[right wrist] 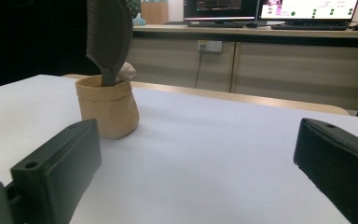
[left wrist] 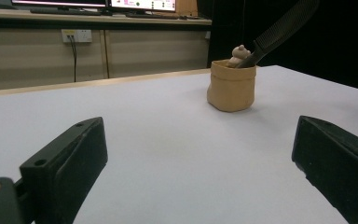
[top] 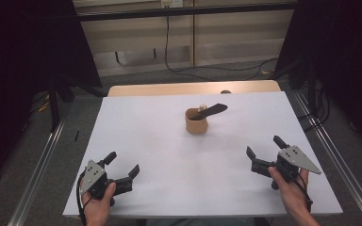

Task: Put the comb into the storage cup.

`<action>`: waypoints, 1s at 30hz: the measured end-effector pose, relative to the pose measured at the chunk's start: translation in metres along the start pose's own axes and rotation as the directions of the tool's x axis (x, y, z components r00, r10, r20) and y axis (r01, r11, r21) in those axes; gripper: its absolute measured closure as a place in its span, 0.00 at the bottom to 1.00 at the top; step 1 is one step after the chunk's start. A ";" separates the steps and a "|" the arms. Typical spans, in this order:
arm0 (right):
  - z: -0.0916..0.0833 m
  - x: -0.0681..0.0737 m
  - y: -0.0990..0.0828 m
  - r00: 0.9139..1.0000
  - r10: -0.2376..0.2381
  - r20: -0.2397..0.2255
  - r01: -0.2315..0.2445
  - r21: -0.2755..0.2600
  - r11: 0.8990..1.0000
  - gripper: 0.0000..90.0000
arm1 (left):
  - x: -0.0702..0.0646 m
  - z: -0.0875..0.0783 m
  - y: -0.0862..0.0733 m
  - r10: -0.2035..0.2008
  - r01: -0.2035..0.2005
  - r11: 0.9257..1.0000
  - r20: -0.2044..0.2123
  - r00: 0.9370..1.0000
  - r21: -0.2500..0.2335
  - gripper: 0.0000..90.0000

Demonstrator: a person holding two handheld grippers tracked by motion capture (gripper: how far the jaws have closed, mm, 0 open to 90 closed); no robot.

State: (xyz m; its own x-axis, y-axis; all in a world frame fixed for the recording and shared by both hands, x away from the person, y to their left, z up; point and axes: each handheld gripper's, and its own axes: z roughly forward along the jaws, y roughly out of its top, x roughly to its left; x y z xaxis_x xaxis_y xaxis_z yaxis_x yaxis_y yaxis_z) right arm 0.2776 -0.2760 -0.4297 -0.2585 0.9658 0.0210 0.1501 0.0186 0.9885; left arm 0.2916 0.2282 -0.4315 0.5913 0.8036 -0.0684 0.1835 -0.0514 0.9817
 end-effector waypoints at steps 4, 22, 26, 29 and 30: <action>-0.007 -0.005 -0.002 1.000 0.013 0.020 -0.013 -0.001 1.000 0.00 | -0.001 0.000 0.000 0.004 -0.004 1.000 0.000 1.000 -0.001 0.04; -0.040 -0.016 -0.017 0.999 -0.005 0.053 0.004 0.023 1.000 0.00 | -0.003 -0.003 -0.003 -0.007 0.007 1.000 -0.031 0.999 0.024 0.04; -0.042 -0.014 -0.020 0.998 -0.023 0.064 0.021 0.029 0.999 0.00 | -0.001 -0.014 -0.006 -0.011 0.012 1.000 -0.065 0.998 0.027 0.04; -0.040 -0.014 -0.020 0.998 -0.020 0.068 0.018 0.026 1.000 0.00 | 0.002 -0.014 -0.004 -0.021 0.020 1.000 -0.072 0.997 -0.002 0.04; -0.039 -0.014 -0.020 0.997 -0.018 0.070 0.016 0.026 1.000 0.00 | 0.003 -0.013 -0.004 -0.029 0.029 1.000 -0.071 0.997 -0.007 0.04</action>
State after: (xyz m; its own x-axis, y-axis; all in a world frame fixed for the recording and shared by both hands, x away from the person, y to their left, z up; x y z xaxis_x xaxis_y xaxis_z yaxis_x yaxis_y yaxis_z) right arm 0.2407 -0.3000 -0.4444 -0.1934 0.9811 -0.0074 0.1702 0.0410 0.9846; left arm 0.2825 0.2386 -0.4333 0.5281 0.8451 -0.0840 0.1948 -0.0243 0.9805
